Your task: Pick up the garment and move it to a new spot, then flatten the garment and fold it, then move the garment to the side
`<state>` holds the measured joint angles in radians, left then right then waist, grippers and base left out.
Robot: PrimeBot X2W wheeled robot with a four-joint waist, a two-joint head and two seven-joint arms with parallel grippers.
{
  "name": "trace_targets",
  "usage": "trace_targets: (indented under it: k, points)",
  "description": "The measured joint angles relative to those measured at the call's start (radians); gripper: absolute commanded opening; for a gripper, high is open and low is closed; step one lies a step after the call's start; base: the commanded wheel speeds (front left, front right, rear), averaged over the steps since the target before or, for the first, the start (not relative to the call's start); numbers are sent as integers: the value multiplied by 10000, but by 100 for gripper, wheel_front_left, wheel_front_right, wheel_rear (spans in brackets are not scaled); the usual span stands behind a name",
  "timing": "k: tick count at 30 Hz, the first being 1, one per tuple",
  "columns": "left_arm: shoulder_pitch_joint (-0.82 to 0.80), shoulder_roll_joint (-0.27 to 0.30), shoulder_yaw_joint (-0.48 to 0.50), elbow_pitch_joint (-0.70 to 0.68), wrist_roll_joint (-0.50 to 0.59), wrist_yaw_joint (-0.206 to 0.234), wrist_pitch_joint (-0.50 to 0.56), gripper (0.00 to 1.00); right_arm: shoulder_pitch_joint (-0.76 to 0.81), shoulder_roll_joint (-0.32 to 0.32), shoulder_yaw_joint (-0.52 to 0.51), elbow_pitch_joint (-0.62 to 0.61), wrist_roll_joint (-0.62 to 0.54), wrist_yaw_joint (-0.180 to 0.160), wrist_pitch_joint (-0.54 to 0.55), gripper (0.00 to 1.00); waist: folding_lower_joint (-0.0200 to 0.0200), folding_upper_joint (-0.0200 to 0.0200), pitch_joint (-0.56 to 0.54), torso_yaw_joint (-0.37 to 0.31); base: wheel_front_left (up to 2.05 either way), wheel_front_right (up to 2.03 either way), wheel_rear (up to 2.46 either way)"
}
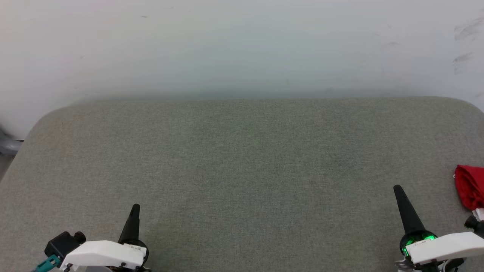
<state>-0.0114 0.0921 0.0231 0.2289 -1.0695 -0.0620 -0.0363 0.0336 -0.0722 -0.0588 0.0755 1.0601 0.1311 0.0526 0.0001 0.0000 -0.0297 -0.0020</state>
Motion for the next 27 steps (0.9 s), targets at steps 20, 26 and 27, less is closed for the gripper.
trace_targets:
  k: [20, 26, 27]
  points:
    - [-344, -119, 318, 50, -1891, -234, 531, 0, -491, -8, -63, 589, 2029, -2, 98, 0, 0, 0, 95, 6, 0, 0, 0]
    - [-400, -153, 430, 65, -2393, -278, 686, 0, -578, -8, -88, 752, 2564, -2, 119, 0, 0, 0, 123, 7, 0, 0, 0]
    - [-407, -161, 435, 69, -2481, -303, 690, 0, -599, -8, -92, 780, 2652, -2, 146, 0, 0, 0, 128, 8, 0, 0, 0]
